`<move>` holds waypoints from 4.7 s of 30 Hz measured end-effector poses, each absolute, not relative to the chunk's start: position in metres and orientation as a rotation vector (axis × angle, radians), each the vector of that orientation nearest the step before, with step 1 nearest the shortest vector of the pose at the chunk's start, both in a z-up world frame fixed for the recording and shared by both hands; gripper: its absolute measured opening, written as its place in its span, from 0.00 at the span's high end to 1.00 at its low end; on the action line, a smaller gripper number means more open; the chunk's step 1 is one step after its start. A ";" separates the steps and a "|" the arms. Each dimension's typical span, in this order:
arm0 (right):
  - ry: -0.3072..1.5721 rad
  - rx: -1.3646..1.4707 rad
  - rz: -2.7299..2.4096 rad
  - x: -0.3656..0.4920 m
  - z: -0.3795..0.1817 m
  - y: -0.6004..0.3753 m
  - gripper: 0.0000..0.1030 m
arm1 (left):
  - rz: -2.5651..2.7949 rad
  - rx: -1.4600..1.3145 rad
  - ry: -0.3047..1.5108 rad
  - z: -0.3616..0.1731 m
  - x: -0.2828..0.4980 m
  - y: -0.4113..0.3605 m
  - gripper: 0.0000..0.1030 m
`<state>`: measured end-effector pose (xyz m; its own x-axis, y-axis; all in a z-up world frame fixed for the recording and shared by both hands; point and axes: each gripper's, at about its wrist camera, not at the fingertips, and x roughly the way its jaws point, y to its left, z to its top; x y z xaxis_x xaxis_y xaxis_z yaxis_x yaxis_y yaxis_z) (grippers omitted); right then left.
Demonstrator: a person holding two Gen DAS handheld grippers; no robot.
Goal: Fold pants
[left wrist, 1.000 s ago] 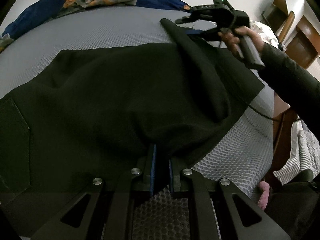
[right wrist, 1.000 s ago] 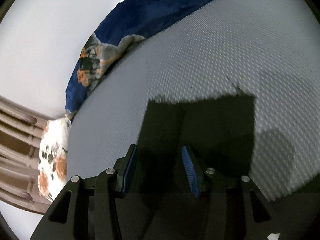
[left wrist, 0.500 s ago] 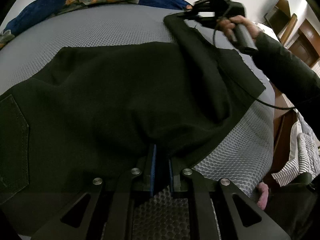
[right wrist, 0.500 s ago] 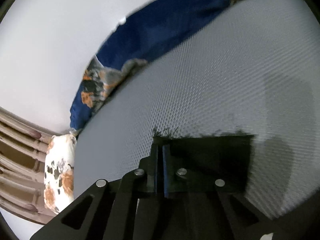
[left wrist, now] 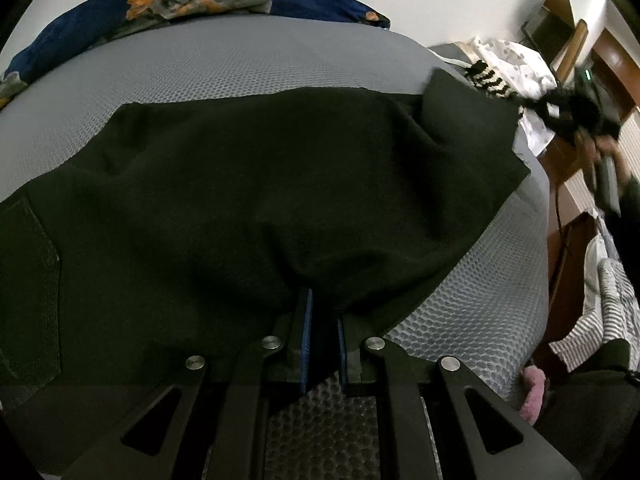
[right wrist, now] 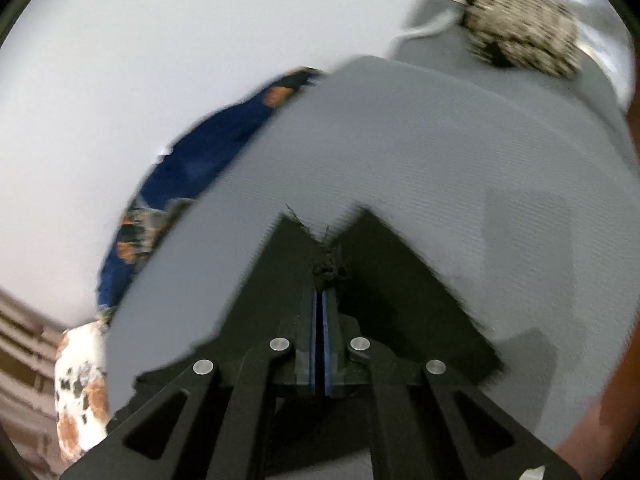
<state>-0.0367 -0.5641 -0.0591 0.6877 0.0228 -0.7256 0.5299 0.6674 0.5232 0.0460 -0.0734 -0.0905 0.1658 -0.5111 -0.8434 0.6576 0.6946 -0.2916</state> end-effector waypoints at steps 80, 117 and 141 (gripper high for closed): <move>1.077 0.629 -0.093 0.109 -0.097 -0.629 0.71 | -0.557 -0.044 1.179 -0.070 0.095 -0.033 0.47; 0.894 0.456 -0.212 0.085 -0.067 -0.593 0.97 | -0.498 -0.079 1.146 -0.073 0.107 -0.025 0.47; 1.018 0.461 -0.302 -0.013 -0.064 -0.543 0.79 | -0.570 0.032 1.154 -0.086 0.083 -0.014 0.47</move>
<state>-0.0135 -0.5426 -0.0637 0.4966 -0.0297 -0.8675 0.4490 0.8641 0.2275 0.0834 -0.0140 -0.0855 0.2797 -0.4090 -0.8686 0.4406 0.8585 -0.2623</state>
